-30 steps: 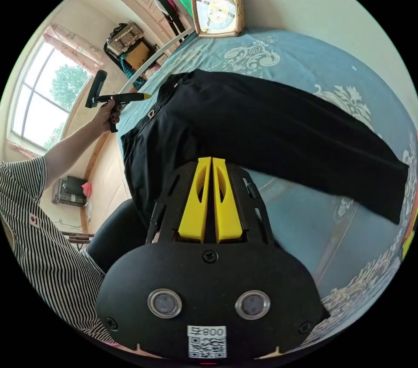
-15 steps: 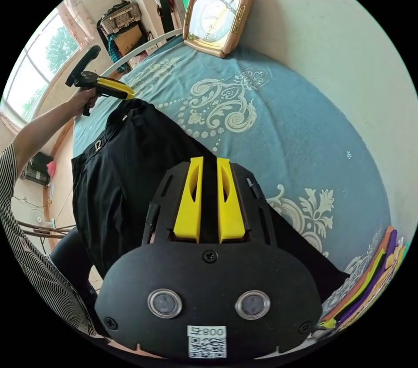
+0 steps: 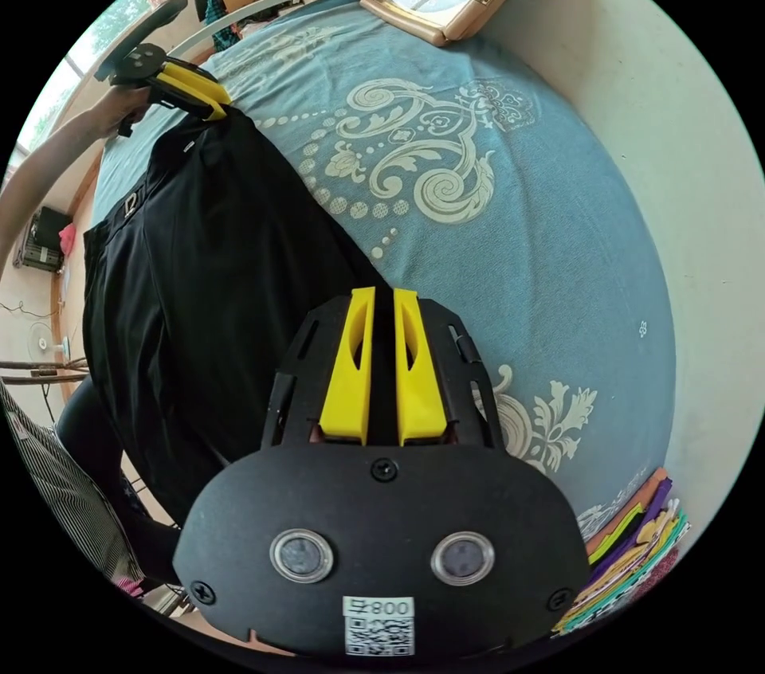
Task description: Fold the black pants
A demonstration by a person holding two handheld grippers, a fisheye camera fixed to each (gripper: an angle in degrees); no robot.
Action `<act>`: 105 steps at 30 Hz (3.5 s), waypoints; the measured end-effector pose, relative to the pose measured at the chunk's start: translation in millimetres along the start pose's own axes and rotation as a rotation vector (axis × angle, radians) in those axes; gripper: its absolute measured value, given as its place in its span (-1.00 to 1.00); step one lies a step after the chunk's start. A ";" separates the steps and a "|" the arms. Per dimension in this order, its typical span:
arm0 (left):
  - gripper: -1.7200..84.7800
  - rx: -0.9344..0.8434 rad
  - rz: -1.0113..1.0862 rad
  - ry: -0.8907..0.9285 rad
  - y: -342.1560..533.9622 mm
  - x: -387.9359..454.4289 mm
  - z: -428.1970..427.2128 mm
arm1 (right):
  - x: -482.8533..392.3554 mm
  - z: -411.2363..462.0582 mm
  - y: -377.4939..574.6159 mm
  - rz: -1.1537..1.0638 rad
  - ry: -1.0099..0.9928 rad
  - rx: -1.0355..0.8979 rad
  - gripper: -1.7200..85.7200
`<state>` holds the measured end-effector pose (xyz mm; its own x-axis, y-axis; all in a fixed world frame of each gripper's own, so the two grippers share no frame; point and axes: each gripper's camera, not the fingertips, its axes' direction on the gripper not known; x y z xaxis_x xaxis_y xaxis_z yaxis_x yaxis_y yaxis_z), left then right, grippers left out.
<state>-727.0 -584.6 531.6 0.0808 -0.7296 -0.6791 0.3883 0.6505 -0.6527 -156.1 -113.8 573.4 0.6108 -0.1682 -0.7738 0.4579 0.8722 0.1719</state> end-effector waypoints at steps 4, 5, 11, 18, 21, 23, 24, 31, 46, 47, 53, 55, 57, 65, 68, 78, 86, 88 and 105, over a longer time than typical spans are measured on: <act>-0.82 -0.003 -0.004 -0.008 -10.3 3.9 -6.1 | 0.4 -6.0 -2.4 0.007 -0.006 -0.028 -0.89; -0.84 -0.005 -0.006 -0.009 -12.6 5.8 -8.8 | -0.5 -7.8 -1.8 0.010 0.006 -0.032 -0.90; -0.90 0.033 -0.029 -0.027 -10.1 14.4 -37.5 | 4.1 -27.7 8.5 0.101 -0.038 -0.022 -0.94; -0.92 0.142 -0.069 0.019 24.4 17.3 -93.4 | -17.7 -84.1 47.2 0.115 -0.002 0.088 -0.95; -0.92 0.187 -0.088 0.045 46.4 20.4 -116.5 | -32.9 -107.6 69.3 0.142 0.013 0.140 -0.95; -0.92 0.217 -0.093 0.070 61.9 23.7 -130.9 | -45.8 -123.3 87.2 0.175 0.013 0.167 -0.95; -0.92 0.234 -0.095 0.083 73.5 26.6 -140.3 | -49.2 -127.0 92.0 0.185 0.007 0.174 -0.95; -0.92 0.250 -0.063 0.103 148.0 53.4 -176.2 | -112.4 -168.5 157.1 0.224 -0.037 0.248 -0.95; -0.93 0.142 0.084 -0.007 288.7 125.6 -210.4 | -263.8 -171.3 243.3 0.125 -0.138 0.163 -0.95; -0.93 0.110 0.093 -0.017 297.4 129.9 -203.0 | -273.6 -163.8 245.2 0.128 -0.152 0.145 -0.95; -0.93 0.009 0.066 0.012 341.5 139.0 -170.0 | -317.3 -132.0 249.5 0.108 -0.205 0.050 -0.95; -0.93 0.014 0.061 0.019 355.1 140.1 -170.8 | -327.1 -130.5 251.2 0.105 -0.221 0.052 -0.95; -0.93 0.023 0.062 0.030 372.5 140.9 -173.6 | -335.6 -127.8 252.8 0.105 -0.227 0.050 -0.95; -0.93 -0.020 0.063 0.037 425.5 150.1 -157.8 | -370.8 -102.4 252.3 0.111 -0.255 -0.002 -0.95; -0.93 -0.001 0.044 0.060 448.4 149.4 -159.4 | -380.2 -96.3 253.1 0.109 -0.260 -0.012 -0.95; -0.93 0.023 -0.041 0.092 535.3 147.4 -146.5 | -408.3 -74.6 251.4 0.122 -0.267 -0.040 -0.95; -0.92 0.089 -0.110 0.117 615.3 135.1 -157.3 | -423.7 -54.1 252.4 0.164 -0.312 -0.036 -0.94; -0.92 0.130 -0.146 0.137 641.0 129.0 -162.0 | -425.7 -52.1 253.4 0.175 -0.324 -0.030 -0.94; -0.96 0.135 -0.310 0.381 760.9 135.6 -72.2 | -447.9 -39.9 262.8 0.188 -0.343 -0.012 -0.95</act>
<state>-486.8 -173.4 -81.3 -0.3875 -0.7389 -0.5512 0.4587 0.3641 -0.8106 -335.1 209.1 940.9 0.8648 -0.1468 -0.4803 0.3111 0.9072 0.2830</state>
